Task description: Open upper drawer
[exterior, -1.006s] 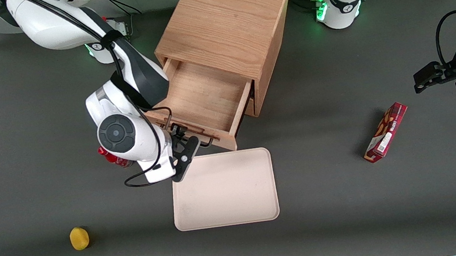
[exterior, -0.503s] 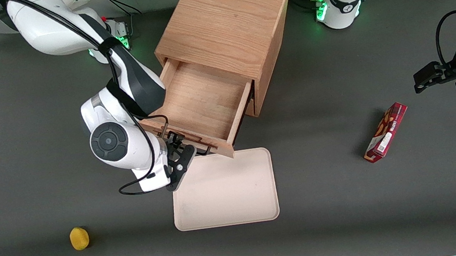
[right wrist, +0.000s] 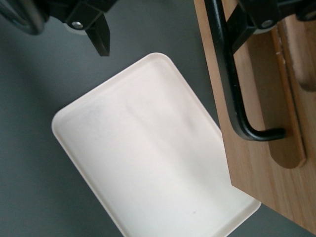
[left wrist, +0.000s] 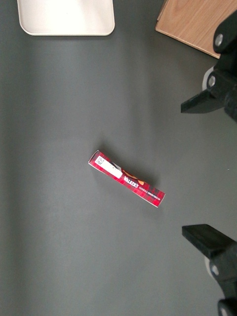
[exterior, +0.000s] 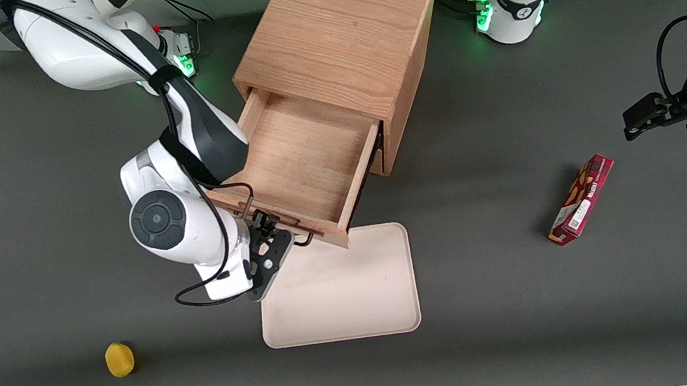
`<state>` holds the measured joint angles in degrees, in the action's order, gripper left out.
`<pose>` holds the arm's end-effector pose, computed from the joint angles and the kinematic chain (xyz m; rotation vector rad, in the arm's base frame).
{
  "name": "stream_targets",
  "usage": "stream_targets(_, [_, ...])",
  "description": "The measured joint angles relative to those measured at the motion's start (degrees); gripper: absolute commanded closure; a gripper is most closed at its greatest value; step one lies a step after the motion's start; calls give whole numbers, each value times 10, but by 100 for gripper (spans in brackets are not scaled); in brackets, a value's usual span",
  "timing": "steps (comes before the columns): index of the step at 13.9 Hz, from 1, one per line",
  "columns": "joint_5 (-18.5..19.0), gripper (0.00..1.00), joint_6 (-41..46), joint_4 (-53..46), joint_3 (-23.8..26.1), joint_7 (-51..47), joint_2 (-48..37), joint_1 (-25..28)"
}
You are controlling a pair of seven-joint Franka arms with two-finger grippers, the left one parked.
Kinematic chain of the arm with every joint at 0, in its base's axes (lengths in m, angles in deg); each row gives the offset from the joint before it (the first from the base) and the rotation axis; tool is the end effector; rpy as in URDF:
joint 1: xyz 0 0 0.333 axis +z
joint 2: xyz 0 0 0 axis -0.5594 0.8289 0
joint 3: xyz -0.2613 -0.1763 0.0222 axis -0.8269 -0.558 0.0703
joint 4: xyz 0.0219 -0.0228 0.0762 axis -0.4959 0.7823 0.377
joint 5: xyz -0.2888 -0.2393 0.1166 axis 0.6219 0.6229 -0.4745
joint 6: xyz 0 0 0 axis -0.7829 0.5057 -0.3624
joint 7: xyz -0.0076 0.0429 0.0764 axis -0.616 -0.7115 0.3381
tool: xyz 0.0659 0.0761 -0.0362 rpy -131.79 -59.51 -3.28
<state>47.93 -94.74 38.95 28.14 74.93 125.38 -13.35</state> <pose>0.6728 0.3153 0.4001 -2.7210 -1.3694 0.0122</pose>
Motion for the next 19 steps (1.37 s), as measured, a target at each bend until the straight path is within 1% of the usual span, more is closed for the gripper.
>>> stream_targets(5, [0, 0, -8, -2, -17, 3, 3, 0])
stream_targets(14, [0, 0, -7, -7, -22, 9, 4, 0])
stream_targets(19, [2, 0, 7, -38, -27, 9, 4, -1])
